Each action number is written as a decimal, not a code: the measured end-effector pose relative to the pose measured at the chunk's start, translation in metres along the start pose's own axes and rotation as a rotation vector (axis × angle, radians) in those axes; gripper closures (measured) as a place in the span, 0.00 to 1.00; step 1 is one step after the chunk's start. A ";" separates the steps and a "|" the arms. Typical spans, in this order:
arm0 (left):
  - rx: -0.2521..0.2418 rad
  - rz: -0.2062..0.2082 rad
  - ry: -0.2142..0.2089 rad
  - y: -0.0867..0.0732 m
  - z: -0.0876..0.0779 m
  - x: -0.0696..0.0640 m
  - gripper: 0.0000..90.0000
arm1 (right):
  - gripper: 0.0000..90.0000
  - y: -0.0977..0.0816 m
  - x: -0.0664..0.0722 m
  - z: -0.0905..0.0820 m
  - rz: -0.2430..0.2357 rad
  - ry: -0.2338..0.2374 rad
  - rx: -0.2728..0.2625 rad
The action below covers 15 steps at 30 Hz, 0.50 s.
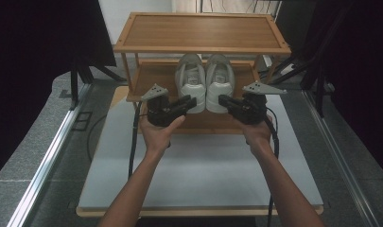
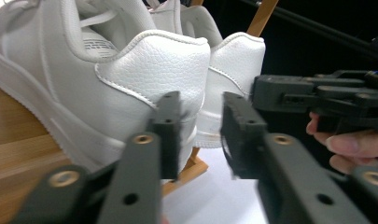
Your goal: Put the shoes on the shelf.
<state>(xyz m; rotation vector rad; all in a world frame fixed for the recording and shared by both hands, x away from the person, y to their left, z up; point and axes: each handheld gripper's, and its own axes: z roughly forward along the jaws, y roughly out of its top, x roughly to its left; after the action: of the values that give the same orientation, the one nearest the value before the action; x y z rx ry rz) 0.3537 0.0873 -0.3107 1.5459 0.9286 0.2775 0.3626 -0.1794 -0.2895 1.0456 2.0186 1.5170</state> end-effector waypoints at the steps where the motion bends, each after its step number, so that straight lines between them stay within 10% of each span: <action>1: -0.007 -0.004 -0.002 0.000 -0.002 0.000 0.68 | 0.91 0.000 0.000 -0.003 0.005 0.005 -0.014; 15: -0.028 -0.010 -0.004 -0.011 -0.032 -0.001 0.59 | 0.75 -0.021 -0.004 -0.035 0.030 0.035 -0.089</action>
<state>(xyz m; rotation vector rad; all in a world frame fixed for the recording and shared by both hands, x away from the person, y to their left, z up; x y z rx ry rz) 0.3279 0.1093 -0.3138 1.5150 0.9252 0.2786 0.3340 -0.2068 -0.2981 1.0257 1.9470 1.6361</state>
